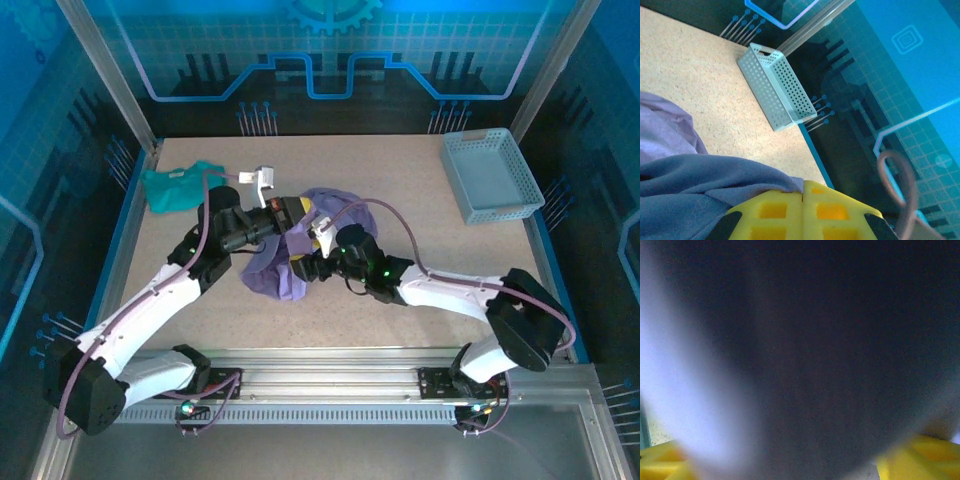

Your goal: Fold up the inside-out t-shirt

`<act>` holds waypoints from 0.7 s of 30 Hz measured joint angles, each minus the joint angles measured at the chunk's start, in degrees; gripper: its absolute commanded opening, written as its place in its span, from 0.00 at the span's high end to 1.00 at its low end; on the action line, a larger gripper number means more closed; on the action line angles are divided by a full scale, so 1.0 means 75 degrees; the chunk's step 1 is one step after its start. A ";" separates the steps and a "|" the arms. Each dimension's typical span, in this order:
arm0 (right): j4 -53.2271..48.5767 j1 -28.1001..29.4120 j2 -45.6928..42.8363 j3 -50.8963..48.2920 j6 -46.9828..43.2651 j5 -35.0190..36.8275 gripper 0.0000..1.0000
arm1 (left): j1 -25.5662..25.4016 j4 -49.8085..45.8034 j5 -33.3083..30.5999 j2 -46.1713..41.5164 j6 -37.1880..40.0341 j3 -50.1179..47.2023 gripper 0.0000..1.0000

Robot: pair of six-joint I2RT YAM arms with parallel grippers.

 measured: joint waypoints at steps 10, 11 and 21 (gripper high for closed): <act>0.1163 0.0691 0.1227 -0.0367 0.0431 0.0743 0.82 | 0.0029 -0.0638 -0.0994 -0.0265 0.0358 0.0833 1.00; 0.1061 0.0624 0.1072 -0.0399 0.0367 0.0860 0.88 | 0.0067 -0.0775 -0.1142 -0.0318 0.0434 0.0953 1.00; -0.2428 -0.2856 -0.3133 0.2090 -0.0691 0.1603 1.00 | 0.0711 -0.1373 -0.2343 -0.0533 0.1052 0.2550 1.00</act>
